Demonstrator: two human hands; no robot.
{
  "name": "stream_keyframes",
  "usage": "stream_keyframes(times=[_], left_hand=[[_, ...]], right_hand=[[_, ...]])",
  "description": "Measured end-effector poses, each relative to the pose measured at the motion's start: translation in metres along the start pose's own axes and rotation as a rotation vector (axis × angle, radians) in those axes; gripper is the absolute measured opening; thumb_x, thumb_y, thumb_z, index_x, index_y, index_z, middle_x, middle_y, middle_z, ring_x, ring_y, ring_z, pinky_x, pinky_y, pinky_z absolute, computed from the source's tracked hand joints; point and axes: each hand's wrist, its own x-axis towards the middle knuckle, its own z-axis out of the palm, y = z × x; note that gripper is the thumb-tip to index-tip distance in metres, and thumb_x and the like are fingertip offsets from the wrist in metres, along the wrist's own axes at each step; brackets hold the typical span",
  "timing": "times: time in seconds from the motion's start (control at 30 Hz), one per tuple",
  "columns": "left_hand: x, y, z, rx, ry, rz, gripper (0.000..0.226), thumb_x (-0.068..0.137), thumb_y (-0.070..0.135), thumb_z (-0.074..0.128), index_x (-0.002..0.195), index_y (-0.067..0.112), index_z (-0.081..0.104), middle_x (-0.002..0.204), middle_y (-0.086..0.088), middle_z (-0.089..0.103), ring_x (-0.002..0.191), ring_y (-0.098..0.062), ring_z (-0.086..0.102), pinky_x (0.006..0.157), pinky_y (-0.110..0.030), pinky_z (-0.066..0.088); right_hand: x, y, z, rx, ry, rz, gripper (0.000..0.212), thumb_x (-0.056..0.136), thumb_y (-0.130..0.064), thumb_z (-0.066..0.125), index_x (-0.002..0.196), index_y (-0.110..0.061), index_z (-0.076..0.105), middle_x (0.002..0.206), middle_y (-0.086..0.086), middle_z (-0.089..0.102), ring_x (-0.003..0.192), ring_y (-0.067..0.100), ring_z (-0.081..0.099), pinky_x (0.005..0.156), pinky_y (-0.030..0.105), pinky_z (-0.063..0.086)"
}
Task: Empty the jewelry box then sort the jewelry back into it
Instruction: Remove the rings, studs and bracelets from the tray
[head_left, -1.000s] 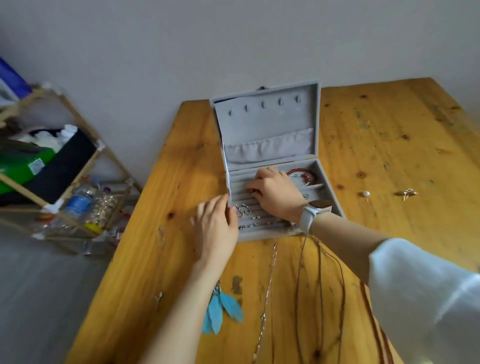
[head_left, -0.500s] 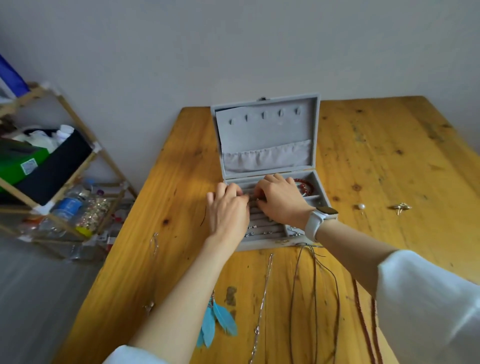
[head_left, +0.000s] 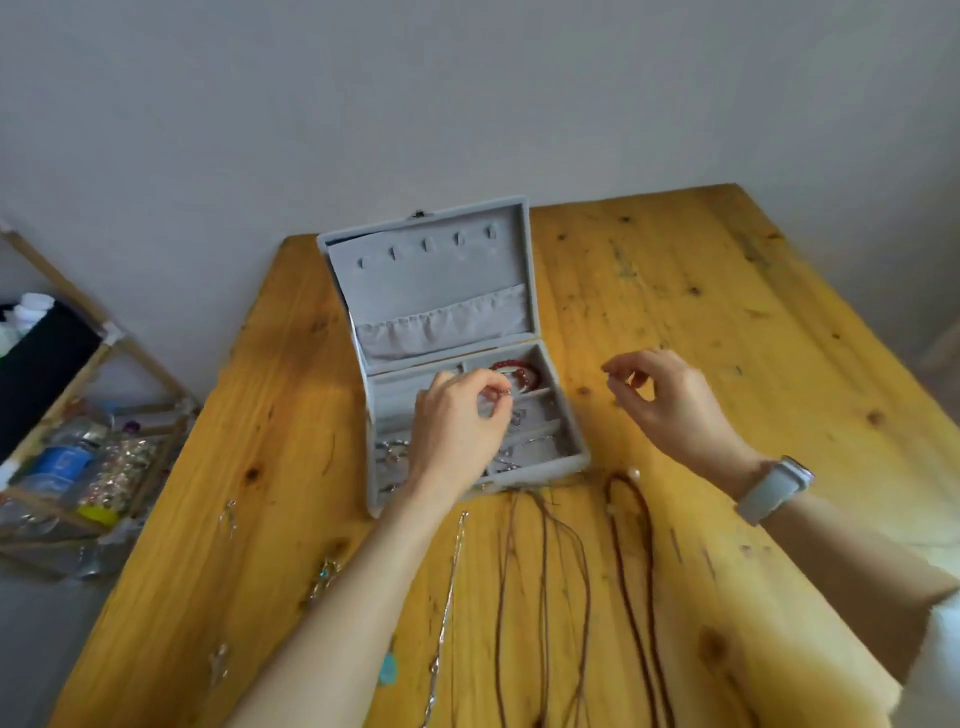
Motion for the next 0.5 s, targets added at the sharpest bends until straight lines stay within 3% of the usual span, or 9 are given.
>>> stream_keyframes(times=[0.13, 0.27, 0.37, 0.5], left_hand=[[-0.001, 0.055, 0.049, -0.140, -0.114, 0.067, 0.013, 0.083, 0.013, 0.061, 0.094, 0.015, 0.067, 0.083, 0.005, 0.065, 0.086, -0.018, 0.058, 0.082, -0.035, 0.046], [0.008, 0.094, 0.101, -0.062, -0.243, 0.158, 0.014, 0.087, 0.021, 0.056, 0.098, 0.020, 0.065, 0.094, 0.002, 0.067, 0.094, -0.019, 0.055, 0.085, -0.034, 0.041], [0.017, 0.116, 0.135, 0.076, -0.297, 0.255, 0.014, 0.090, 0.024, 0.053, 0.099, 0.022, 0.063, 0.100, 0.003, 0.068, 0.102, -0.019, 0.049, 0.085, -0.033, 0.030], [0.028, 0.129, 0.166, 0.234, -0.314, 0.314, 0.017, 0.091, 0.024, 0.050, 0.102, 0.023, 0.062, 0.112, 0.006, 0.062, 0.108, -0.018, 0.044, 0.085, -0.032, 0.026]], right_hand=[[-0.023, 0.057, -0.043, -0.079, 0.065, 0.188, 0.015, 0.084, -0.003, 0.059, 0.097, -0.005, 0.067, 0.084, 0.007, 0.062, 0.076, 0.018, 0.050, 0.069, 0.018, 0.029], [-0.036, 0.103, -0.067, -0.093, 0.066, 0.336, 0.012, 0.085, -0.006, 0.059, 0.096, -0.004, 0.065, 0.088, 0.009, 0.063, 0.082, 0.024, 0.054, 0.070, 0.019, 0.030], [-0.038, 0.125, -0.073, -0.116, 0.063, 0.320, 0.007, 0.085, -0.008, 0.060, 0.090, -0.008, 0.065, 0.089, 0.008, 0.063, 0.084, 0.021, 0.053, 0.072, 0.019, 0.030], [-0.034, 0.140, -0.074, -0.118, 0.094, 0.259, 0.005, 0.085, -0.011, 0.061, 0.087, -0.010, 0.066, 0.086, 0.005, 0.058, 0.082, 0.016, 0.047, 0.074, 0.023, 0.032]])
